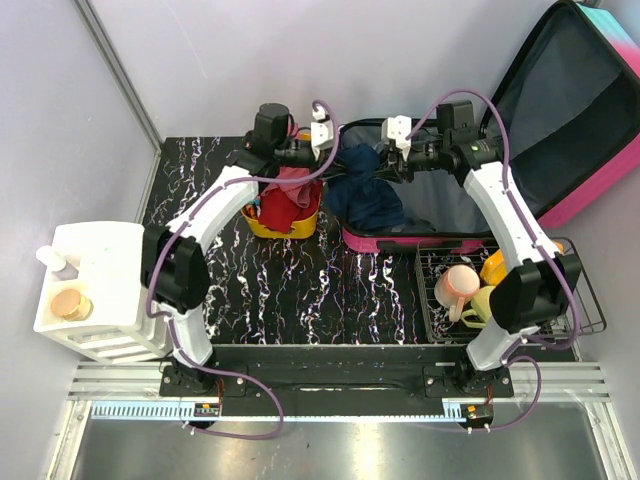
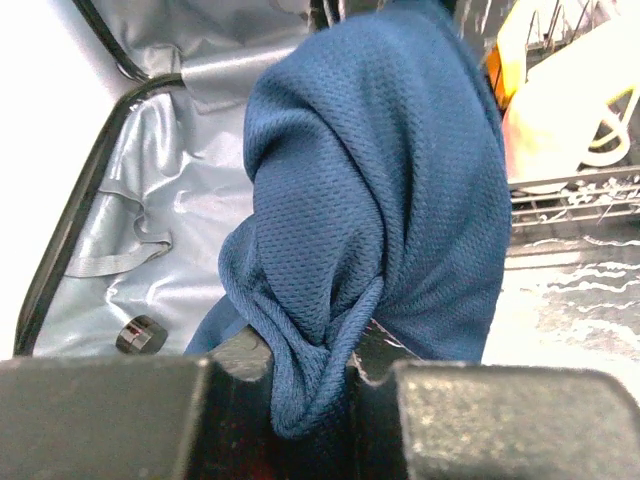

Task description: Open, take out, and arrange the luggage

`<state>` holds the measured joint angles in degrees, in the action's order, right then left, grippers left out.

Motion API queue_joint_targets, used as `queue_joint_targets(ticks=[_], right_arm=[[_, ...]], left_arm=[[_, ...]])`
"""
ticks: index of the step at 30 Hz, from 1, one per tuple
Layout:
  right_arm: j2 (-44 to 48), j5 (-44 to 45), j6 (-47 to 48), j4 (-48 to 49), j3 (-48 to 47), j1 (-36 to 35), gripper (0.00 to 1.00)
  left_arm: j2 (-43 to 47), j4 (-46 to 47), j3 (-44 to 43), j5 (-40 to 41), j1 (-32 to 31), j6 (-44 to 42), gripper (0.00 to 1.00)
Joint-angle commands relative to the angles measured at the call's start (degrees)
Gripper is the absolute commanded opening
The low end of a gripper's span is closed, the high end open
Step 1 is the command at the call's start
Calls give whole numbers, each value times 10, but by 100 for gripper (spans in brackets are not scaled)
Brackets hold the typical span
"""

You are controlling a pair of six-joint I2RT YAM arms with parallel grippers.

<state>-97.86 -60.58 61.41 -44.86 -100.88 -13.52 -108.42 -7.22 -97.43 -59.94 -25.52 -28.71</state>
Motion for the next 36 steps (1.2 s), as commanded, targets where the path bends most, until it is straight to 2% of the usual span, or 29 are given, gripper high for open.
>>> queue_joint_targets(ticks=[1,2,4,5,6,15,21,25,28,32,36], right_arm=[[73,30,-144,227,56,-5,42],[76,40,-172,260,69,-5,60],[80,66,-195,275,73,-5,79],[81,77,-231,297,77,-5,94],[80,85,-246,305,77,-4,100],[77,127,-354,354,100,9,100],[68,136,-362,359,101,12,100],[51,143,-366,358,90,11,100],[39,161,-370,354,82,12,100],[21,205,-406,333,70,13,100],[-16,264,-436,301,53,16,100]], left_arm=[[92,-7,-52,-11,13,59,0],[97,-21,-64,-12,16,80,0],[111,-31,-76,-13,30,107,0],[116,-49,-87,-16,35,124,0],[127,-62,-94,-18,43,128,0],[189,-260,-139,8,109,88,0],[165,-344,-167,56,158,64,0],[112,-350,-180,125,164,53,0],[56,-315,-180,186,166,73,0],[-38,-202,-191,253,180,148,0],[-112,-156,-227,295,183,164,0]])
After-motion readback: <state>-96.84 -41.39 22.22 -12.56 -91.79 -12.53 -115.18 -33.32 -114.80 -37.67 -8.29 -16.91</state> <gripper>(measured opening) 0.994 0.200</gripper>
